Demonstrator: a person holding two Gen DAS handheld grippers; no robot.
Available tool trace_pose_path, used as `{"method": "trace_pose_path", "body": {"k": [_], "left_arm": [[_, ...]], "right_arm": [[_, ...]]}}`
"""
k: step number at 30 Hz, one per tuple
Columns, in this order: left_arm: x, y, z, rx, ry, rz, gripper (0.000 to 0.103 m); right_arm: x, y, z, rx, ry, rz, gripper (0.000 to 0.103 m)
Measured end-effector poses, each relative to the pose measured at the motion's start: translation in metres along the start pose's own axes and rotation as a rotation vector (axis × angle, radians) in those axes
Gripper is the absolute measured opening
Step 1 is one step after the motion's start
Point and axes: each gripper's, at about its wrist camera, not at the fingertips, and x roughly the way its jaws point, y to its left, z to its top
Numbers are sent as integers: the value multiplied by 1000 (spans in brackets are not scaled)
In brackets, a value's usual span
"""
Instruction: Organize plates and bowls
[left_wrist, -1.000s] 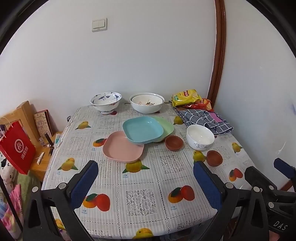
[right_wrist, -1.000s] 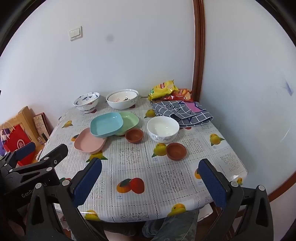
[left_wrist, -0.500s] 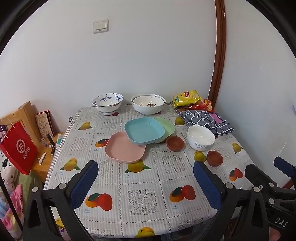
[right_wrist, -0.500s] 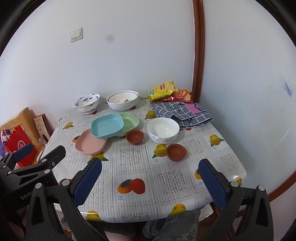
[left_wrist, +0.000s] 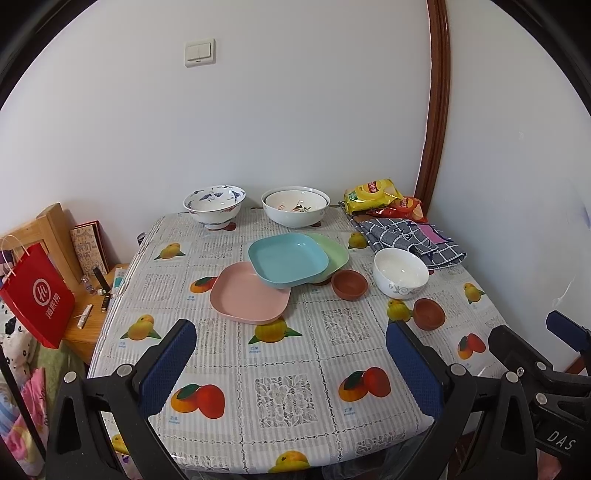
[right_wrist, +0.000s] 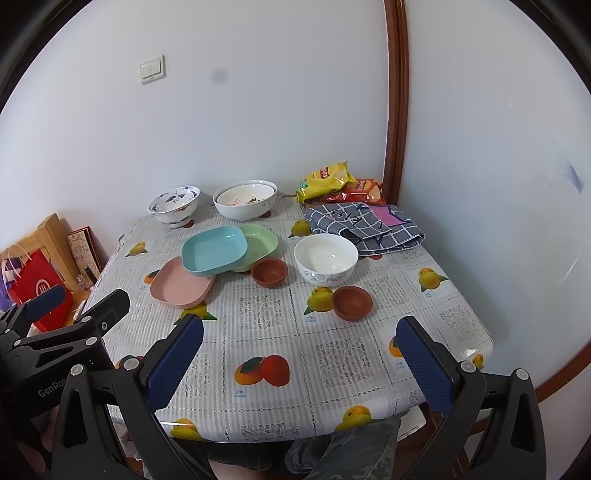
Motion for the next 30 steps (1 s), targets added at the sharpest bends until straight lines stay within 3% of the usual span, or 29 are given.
{"method": "trace_pose_path", "body": {"k": [30], "left_arm": [[-1,4,-3,-3,1,-4,103]], "right_arm": [[-2,2,-5,7,-4,6,103]]}}
